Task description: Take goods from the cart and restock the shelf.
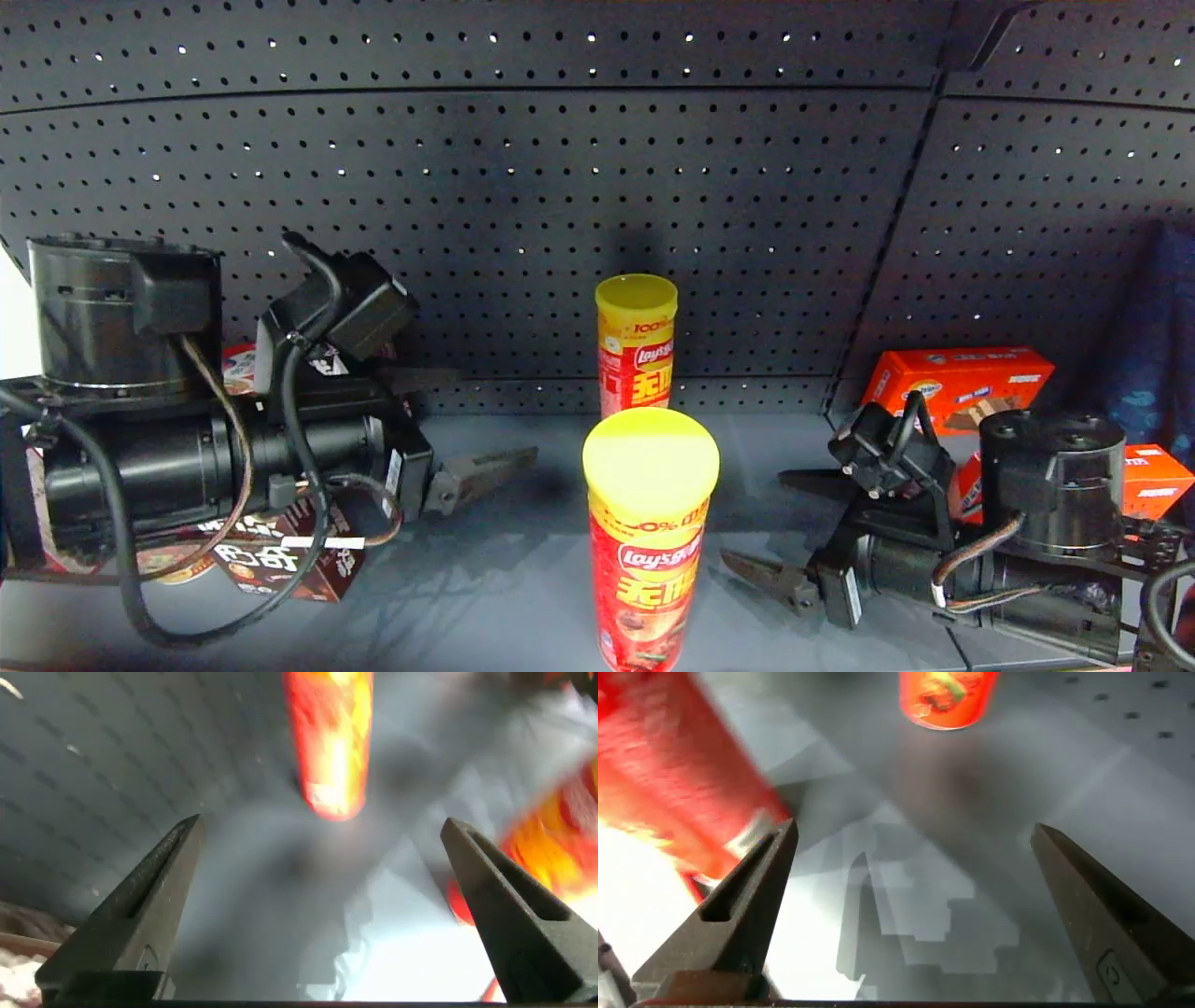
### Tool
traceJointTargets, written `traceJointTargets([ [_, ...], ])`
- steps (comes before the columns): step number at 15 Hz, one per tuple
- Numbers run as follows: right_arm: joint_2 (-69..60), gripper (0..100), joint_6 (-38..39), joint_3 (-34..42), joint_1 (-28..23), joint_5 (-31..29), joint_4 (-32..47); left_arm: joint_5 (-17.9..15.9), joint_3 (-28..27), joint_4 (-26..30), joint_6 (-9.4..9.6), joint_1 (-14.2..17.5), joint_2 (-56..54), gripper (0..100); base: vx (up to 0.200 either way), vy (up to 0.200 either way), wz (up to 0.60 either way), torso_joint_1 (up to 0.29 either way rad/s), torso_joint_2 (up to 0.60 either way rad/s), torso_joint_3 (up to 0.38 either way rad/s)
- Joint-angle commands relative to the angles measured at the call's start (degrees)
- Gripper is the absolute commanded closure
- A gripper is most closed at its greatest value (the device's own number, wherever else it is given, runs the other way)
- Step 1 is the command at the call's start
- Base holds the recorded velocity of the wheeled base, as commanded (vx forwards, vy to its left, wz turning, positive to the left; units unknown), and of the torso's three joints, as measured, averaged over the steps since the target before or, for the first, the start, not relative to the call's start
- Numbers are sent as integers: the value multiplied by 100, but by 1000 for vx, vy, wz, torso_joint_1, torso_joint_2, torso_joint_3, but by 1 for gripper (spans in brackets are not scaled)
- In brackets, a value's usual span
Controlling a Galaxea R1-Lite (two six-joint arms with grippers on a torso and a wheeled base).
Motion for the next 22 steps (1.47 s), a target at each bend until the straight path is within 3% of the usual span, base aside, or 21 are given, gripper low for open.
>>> traceJointTargets([
  [1,16,0,-3,-23,-115,15,0,1,592,-10,238,-185,-358,0,0,0,0,0,0,0],
  [2,33,0,-3,-58,-141,15,0,-8,970,-10,405,-317,-472,0,0,0,0,0,0,0],
  [6,156,0,-3,-190,-168,6,8,-8,1445,-10,431,-704,-701,0,0,0,0,0,0,0],
  [10,235,0,32,-313,-168,-11,8,-8,1498,-10,431,-1161,-613,0,0,0,0,0,0,0],
  [15,218,0,49,-304,-256,-11,8,-8,1348,-63,431,-1222,-191,0,0,0,0,0,0,0],
  [22,209,0,49,-322,-291,-11,8,27,671,-72,440,-1214,547,0,0,0,0,0,0,0],
])
